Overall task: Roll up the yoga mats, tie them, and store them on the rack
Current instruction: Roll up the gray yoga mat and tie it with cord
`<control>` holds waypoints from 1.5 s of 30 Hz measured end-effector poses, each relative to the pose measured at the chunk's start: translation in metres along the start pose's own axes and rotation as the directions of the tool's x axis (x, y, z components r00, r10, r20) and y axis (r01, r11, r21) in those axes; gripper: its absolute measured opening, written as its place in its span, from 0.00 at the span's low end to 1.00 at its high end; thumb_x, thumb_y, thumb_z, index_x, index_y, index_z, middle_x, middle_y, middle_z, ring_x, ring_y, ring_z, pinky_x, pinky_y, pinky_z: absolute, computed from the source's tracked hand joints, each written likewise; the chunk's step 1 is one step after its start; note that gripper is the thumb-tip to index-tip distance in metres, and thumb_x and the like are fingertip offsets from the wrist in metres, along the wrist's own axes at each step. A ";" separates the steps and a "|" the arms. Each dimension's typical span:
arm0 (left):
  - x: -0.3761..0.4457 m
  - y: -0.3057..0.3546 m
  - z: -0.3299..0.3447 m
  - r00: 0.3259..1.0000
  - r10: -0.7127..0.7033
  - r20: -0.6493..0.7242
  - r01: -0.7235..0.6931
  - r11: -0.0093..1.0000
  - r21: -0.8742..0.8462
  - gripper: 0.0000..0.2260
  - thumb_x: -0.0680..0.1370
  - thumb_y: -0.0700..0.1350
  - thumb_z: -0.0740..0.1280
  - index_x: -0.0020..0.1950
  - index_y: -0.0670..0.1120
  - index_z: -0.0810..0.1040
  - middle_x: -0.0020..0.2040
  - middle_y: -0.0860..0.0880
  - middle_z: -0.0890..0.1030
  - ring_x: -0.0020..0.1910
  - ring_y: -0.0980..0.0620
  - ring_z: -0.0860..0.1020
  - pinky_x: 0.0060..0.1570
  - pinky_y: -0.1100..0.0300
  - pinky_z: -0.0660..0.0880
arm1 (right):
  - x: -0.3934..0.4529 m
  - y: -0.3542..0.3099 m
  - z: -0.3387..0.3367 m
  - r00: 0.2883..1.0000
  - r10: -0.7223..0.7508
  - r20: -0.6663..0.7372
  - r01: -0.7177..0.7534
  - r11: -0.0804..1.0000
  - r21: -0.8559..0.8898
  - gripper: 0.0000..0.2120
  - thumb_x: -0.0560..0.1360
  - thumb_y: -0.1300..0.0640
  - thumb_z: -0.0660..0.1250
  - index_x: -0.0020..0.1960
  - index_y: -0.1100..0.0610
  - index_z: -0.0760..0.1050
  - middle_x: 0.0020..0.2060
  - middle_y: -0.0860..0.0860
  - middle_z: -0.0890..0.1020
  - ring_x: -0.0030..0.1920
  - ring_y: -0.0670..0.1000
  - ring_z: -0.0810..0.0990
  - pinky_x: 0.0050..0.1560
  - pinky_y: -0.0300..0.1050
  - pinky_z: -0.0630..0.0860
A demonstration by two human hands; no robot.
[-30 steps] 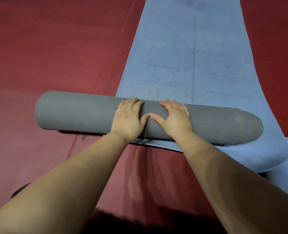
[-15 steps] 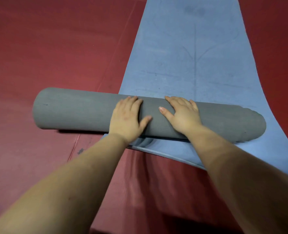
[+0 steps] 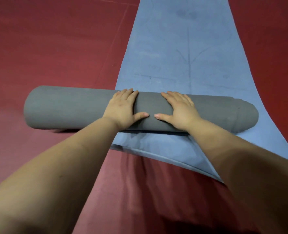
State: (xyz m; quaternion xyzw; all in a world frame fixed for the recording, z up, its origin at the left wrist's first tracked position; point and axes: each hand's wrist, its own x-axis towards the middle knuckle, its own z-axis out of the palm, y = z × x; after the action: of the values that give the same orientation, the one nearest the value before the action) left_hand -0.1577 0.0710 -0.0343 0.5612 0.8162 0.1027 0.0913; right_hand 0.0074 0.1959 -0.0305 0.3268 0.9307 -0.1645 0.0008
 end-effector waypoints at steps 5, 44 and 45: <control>-0.003 0.003 0.007 0.998 0.019 0.066 -0.033 0.974 0.223 0.55 0.62 0.63 0.75 0.77 0.41 0.49 0.77 0.43 0.53 0.76 0.44 0.51 0.74 0.52 0.45 | 0.013 0.006 -0.013 0.990 -0.027 0.142 0.039 0.996 -0.085 0.50 0.65 0.32 0.69 0.77 0.51 0.50 0.75 0.52 0.57 0.75 0.52 0.53 0.74 0.49 0.47; -0.244 0.050 -0.005 0.903 0.027 0.429 -0.125 0.972 0.200 0.55 0.62 0.69 0.70 0.78 0.46 0.48 0.77 0.46 0.53 0.76 0.47 0.52 0.73 0.52 0.43 | -0.274 -0.070 0.042 0.972 -0.179 0.153 0.198 0.972 -0.124 0.45 0.63 0.40 0.75 0.73 0.56 0.63 0.69 0.57 0.70 0.68 0.57 0.71 0.73 0.53 0.54; -0.247 0.047 -0.006 0.920 0.029 0.390 -0.109 0.977 0.185 0.54 0.62 0.70 0.69 0.78 0.46 0.49 0.77 0.45 0.53 0.76 0.46 0.52 0.73 0.51 0.41 | -0.280 -0.071 0.048 0.980 -0.163 0.117 0.178 0.976 -0.129 0.41 0.65 0.38 0.71 0.71 0.56 0.65 0.68 0.58 0.72 0.67 0.57 0.72 0.72 0.53 0.57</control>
State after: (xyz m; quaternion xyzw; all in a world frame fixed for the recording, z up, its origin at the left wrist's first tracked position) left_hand -0.0300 -0.1436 -0.0077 0.6053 0.7681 -0.0901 0.1887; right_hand 0.1792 -0.0408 -0.0237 0.2358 0.9631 -0.1158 0.0586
